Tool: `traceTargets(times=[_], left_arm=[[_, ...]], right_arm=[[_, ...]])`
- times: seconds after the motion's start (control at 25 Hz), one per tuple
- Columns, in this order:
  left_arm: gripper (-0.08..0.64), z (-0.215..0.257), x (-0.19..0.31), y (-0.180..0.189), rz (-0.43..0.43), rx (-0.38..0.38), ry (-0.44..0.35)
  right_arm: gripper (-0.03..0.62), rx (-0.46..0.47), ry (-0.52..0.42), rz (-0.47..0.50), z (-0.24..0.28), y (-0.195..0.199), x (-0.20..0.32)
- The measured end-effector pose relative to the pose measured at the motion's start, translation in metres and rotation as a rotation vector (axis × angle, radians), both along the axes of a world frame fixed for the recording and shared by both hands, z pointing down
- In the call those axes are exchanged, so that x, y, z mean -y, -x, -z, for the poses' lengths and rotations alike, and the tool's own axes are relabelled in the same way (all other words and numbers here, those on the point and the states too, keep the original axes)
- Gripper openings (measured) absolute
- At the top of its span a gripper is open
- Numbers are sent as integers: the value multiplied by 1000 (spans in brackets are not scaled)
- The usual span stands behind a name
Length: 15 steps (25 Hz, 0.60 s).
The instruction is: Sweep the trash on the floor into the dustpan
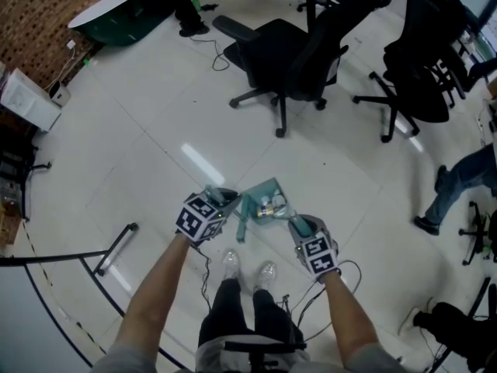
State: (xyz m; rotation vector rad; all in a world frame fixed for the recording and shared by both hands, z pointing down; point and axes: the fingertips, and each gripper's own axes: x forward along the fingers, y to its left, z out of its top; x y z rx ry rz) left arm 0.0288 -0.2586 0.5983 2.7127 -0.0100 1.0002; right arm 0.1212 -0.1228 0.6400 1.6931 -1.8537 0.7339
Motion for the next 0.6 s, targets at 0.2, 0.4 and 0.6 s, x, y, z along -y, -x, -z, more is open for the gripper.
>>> traceTargets(times=[0.2,0.4,0.6], left_arm=[[38,0,-12,3,12,-10,23],[38,6,-23,-1,28,-29,34],[38,9,-24,5,50,-14,19]], right_arm=[[127,61,27,-1,-2,5,0],[223,105,50,-17,-7,3,-4],[293,141,30,-23,14,7,-5]])
